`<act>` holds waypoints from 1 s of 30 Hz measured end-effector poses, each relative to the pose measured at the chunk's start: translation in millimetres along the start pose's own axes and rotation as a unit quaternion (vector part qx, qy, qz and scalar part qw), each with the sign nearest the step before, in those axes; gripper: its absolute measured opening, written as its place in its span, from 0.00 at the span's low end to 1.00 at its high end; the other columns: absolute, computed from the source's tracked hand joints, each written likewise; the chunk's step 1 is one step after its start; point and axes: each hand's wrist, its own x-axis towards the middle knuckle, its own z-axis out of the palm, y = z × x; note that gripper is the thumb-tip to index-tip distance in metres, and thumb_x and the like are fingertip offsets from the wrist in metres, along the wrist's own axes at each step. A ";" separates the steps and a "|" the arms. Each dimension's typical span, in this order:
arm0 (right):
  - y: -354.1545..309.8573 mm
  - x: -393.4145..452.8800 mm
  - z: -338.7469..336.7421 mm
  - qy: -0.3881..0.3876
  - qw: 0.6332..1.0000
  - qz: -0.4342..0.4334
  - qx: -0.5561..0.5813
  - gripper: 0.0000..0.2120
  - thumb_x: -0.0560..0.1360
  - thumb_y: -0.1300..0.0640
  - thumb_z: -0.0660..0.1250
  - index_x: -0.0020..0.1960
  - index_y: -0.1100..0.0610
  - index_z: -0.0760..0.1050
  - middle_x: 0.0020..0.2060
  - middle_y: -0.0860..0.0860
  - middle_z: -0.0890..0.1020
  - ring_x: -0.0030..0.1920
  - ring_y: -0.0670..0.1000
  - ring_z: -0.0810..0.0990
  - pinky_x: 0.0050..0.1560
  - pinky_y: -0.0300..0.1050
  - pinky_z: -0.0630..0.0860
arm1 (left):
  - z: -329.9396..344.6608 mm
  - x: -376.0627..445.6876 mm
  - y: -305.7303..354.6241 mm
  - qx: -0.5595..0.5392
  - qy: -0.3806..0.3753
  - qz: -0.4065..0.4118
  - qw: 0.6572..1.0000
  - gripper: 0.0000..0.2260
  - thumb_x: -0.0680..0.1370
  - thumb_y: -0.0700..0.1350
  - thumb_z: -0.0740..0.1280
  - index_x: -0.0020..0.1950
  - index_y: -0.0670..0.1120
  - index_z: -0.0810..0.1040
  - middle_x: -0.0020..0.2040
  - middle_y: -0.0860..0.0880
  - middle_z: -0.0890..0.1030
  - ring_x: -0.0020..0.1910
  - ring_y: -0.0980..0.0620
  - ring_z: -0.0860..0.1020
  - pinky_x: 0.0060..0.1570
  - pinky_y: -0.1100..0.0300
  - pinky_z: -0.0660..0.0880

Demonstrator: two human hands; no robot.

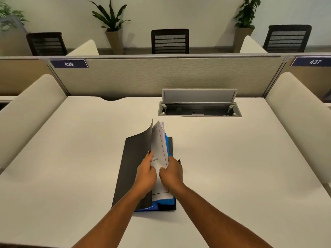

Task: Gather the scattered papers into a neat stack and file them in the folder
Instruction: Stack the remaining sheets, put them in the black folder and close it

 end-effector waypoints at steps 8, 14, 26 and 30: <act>2.7 1.7 23.7 0.017 0.986 0.093 0.134 0.14 0.85 0.53 0.55 0.55 0.58 0.78 0.45 0.55 0.82 0.44 0.50 0.81 0.44 0.43 0.80 | 5.8 -3.4 6.0 -0.030 -0.005 -0.003 1.000 0.23 0.83 0.39 0.57 0.78 0.53 0.60 0.75 0.52 0.66 0.72 0.51 0.68 0.69 0.49 0.69; 2.8 6.8 31.6 -0.001 0.977 0.135 0.165 0.15 0.86 0.49 0.52 0.54 0.56 0.74 0.38 0.50 0.77 0.38 0.47 0.76 0.30 0.34 0.70 | 4.9 -2.6 1.0 -0.022 -0.007 -0.013 1.000 0.24 0.83 0.38 0.56 0.77 0.53 0.61 0.76 0.53 0.65 0.73 0.51 0.67 0.69 0.51 0.68; 17.5 31.9 6.4 -0.110 0.983 0.034 -0.140 0.14 0.81 0.51 0.68 0.63 0.56 0.73 0.55 0.53 0.81 0.53 0.51 0.81 0.50 0.42 0.78 | 15.8 4.4 -2.0 0.021 -0.029 0.001 0.999 0.25 0.83 0.37 0.56 0.79 0.50 0.56 0.78 0.51 0.60 0.76 0.49 0.60 0.73 0.50 0.63; 31.1 34.2 -13.9 0.066 0.985 -0.009 -0.157 0.12 0.77 0.52 0.72 0.59 0.50 0.76 0.51 0.46 0.80 0.50 0.46 0.80 0.48 0.37 0.75 | 26.6 10.2 -9.3 0.071 -0.034 0.021 0.997 0.26 0.83 0.36 0.56 0.79 0.49 0.54 0.79 0.51 0.56 0.77 0.50 0.57 0.74 0.53 0.58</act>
